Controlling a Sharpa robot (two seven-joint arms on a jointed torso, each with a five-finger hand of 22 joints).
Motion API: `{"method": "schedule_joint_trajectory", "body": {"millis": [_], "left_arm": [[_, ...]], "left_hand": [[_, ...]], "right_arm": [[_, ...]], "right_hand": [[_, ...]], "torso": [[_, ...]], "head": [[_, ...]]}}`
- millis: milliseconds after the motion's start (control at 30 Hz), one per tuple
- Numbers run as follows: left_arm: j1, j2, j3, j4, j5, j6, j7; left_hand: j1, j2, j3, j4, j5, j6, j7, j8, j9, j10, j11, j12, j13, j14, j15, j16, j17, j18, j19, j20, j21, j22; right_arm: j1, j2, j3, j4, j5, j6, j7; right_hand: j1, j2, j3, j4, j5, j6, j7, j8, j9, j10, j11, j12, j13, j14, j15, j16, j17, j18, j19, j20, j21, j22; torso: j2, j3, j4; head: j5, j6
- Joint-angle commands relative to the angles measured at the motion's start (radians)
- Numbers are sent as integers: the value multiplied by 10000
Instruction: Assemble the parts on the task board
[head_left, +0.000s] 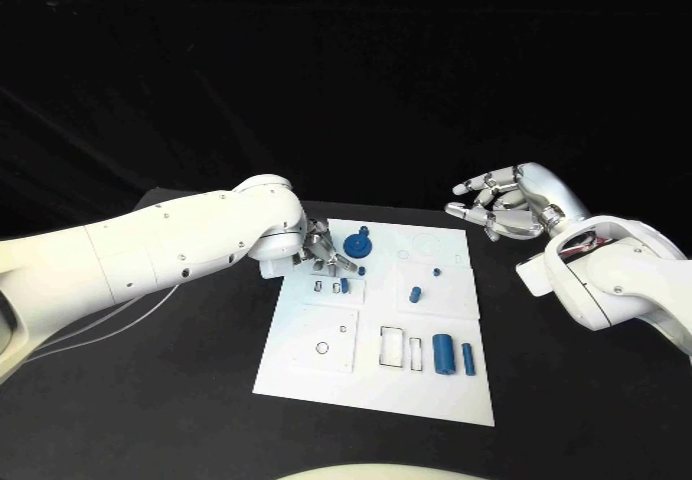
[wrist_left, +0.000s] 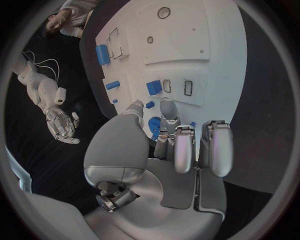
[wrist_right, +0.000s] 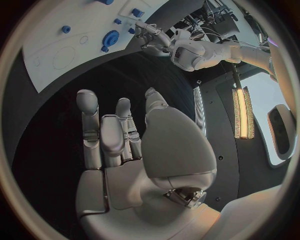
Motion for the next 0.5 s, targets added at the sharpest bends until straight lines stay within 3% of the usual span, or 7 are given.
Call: {"method": "schedule_joint_trajectory", "body": {"millis": [33, 500], "left_arm": [[17, 60, -3, -25, 61, 350, -331], [-5, 236, -56, -104, 113, 507, -267]], "left_hand": [[-77, 31, -77, -13, -12, 26, 2, 67, 11, -22, 11, 12, 3, 831, -61, 33, 1822, -51, 240, -41, 18, 1208], [1, 128, -71, -24, 4, 22, -3, 75, 16, -36, 7, 26, 28, 832, -61, 42, 1832, -50, 237, -38, 18, 1209]], "right_arm": [[3, 20, 5, 11, -91, -7, 14], [3, 93, 5, -34, -88, 55, -10]], "right_hand": [[-29, -62, -53, -14, 58, -72, -8, 18, 10, -76, -14, -56, -8, -61, 28, -29, -8, 93, -70, -6, -33, -8], [-42, -59, -55, -13, 89, -82, -5, 20, 12, -82, -11, -67, -39, -79, 33, -84, -59, 102, -91, -1, -110, -48]], "torso": [[-8, -5, 32], [-6, -5, 65]], "head": [[-31, -43], [-64, -88]]}}
